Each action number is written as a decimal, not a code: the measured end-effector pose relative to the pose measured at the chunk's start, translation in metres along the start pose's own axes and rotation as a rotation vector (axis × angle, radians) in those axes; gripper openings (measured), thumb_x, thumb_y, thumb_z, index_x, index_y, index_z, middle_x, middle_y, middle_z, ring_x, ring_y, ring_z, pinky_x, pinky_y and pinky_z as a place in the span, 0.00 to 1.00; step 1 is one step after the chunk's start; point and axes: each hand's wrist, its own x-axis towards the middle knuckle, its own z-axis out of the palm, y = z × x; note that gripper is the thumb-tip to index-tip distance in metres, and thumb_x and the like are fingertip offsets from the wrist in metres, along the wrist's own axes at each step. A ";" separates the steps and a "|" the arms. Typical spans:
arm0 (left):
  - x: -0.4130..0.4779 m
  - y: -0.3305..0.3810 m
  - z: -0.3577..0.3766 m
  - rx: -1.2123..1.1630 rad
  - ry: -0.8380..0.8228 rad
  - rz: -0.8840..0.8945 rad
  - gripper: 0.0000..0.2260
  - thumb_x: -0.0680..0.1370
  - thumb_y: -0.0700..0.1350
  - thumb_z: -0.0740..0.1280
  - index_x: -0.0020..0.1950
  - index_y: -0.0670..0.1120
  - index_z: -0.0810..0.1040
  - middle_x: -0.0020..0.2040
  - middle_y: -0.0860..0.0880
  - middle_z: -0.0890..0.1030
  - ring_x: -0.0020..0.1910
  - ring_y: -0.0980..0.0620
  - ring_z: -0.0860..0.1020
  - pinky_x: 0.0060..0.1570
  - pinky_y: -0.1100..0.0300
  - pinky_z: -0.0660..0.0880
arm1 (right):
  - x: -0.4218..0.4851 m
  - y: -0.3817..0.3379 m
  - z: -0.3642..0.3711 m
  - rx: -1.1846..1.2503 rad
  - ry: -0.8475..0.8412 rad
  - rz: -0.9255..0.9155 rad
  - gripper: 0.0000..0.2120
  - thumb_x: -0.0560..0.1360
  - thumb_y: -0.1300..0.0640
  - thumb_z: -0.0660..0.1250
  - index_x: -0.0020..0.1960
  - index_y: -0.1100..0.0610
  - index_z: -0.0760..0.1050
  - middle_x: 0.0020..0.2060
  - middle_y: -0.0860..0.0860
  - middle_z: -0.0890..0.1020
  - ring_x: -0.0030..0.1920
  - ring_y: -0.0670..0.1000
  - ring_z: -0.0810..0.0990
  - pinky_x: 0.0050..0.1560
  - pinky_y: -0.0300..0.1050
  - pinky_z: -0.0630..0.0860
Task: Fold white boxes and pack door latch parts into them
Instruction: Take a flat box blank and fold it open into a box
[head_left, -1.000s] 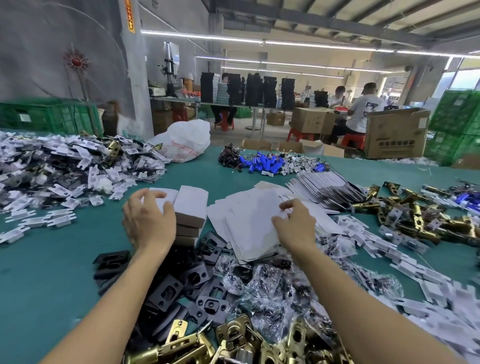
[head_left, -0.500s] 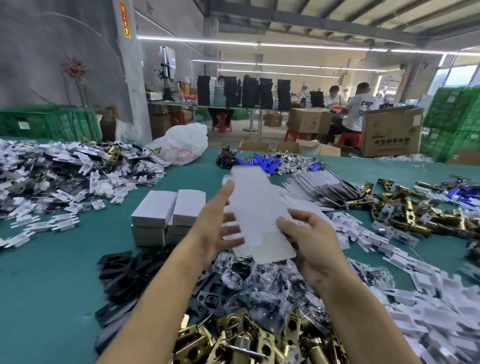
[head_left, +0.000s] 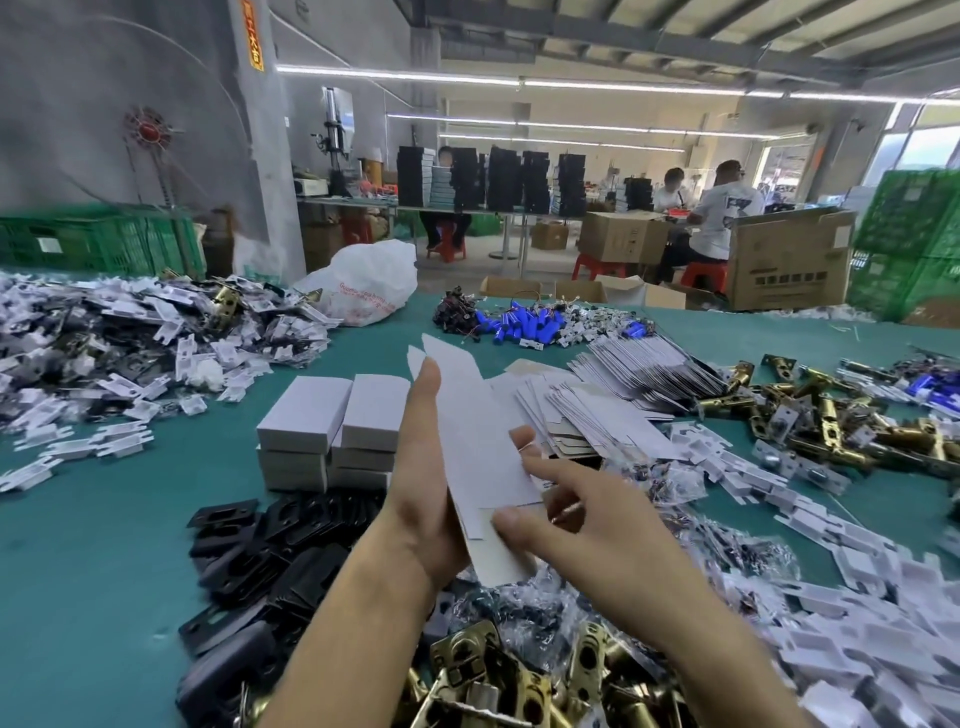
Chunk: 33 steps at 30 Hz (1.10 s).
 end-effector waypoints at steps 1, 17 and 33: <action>0.000 0.000 0.001 -0.023 0.014 -0.009 0.39 0.69 0.76 0.59 0.50 0.41 0.86 0.50 0.37 0.83 0.43 0.38 0.84 0.42 0.43 0.83 | -0.001 0.001 0.000 -0.072 0.031 -0.064 0.30 0.69 0.36 0.71 0.68 0.41 0.73 0.45 0.41 0.79 0.44 0.38 0.78 0.45 0.35 0.73; -0.006 -0.023 0.013 0.134 -0.048 -0.130 0.36 0.73 0.76 0.55 0.42 0.47 0.89 0.50 0.45 0.87 0.55 0.47 0.84 0.45 0.52 0.80 | -0.001 0.002 -0.005 -0.228 -0.031 -0.533 0.39 0.66 0.62 0.71 0.75 0.46 0.66 0.70 0.42 0.71 0.70 0.41 0.70 0.64 0.48 0.75; 0.006 -0.014 0.002 0.296 0.333 0.322 0.38 0.60 0.54 0.77 0.67 0.54 0.66 0.55 0.50 0.80 0.45 0.55 0.82 0.42 0.58 0.80 | 0.001 0.005 -0.014 -0.239 -0.108 -0.379 0.45 0.72 0.67 0.67 0.72 0.26 0.56 0.61 0.41 0.77 0.59 0.39 0.75 0.58 0.40 0.75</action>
